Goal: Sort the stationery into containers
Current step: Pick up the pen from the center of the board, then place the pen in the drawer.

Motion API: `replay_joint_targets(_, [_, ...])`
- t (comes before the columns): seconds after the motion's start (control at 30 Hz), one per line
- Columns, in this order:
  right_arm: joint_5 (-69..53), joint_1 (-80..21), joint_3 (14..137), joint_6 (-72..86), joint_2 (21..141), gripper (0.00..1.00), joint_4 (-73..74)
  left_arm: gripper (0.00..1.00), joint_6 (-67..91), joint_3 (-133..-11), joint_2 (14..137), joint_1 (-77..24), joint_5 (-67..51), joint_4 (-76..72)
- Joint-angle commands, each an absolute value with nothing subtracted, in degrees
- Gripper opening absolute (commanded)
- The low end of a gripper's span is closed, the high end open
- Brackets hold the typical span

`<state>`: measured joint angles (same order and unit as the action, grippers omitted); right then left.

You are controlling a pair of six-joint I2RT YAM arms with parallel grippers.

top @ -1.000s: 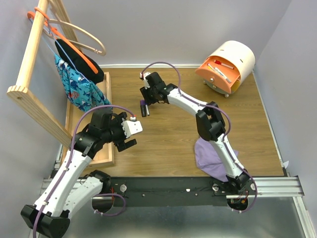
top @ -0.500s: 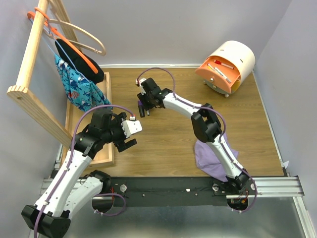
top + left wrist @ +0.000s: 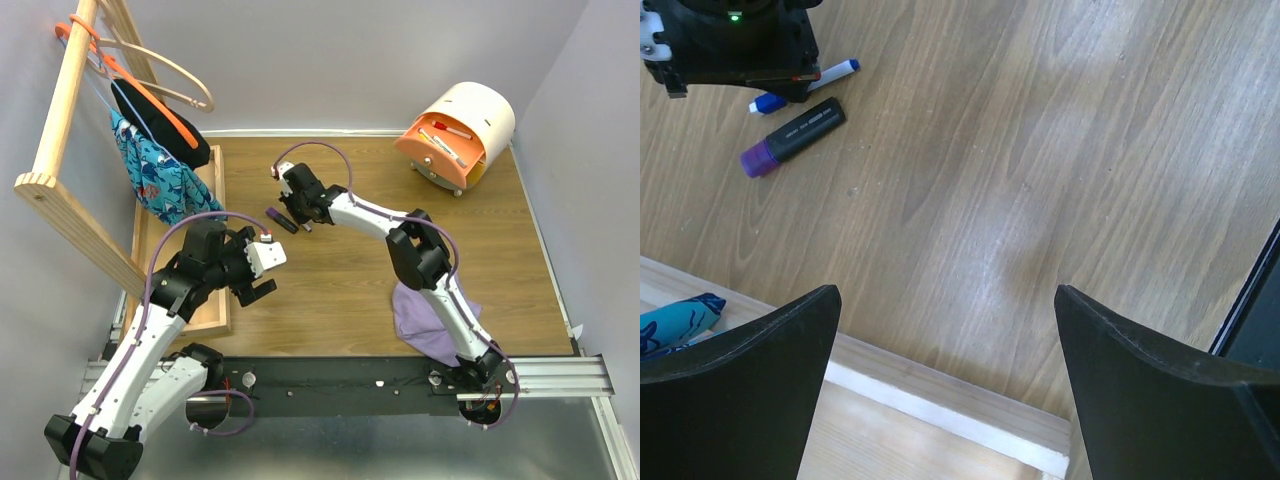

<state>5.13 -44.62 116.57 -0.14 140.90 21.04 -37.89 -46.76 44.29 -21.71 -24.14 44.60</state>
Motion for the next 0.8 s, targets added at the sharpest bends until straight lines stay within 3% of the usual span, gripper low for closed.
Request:
replay_joint_targets(0.0, [6.25,-43.34,112.15,-1.58,132.94,0.01,29.97,0.97,-37.62,-47.11,44.03,-21.45,-26.54,43.15])
replay_joint_targets(0.23, [1.93,-34.2,109.6,-3.42,115.43,0.0,29.18,0.97,-37.53,-46.5,45.7,-21.45,-28.91,40.26])
replay_joint_targets(0.47, [-2.46,-21.21,111.89,-19.06,105.58,0.01,31.2,0.97,-37.36,-48.34,48.51,-21.53,-31.11,39.46])
replay_joint_targets(0.77, [-0.71,-10.29,110.39,-27.68,103.27,0.0,32.52,0.97,-35.34,-49.4,50.8,-21.8,-31.81,36.74])
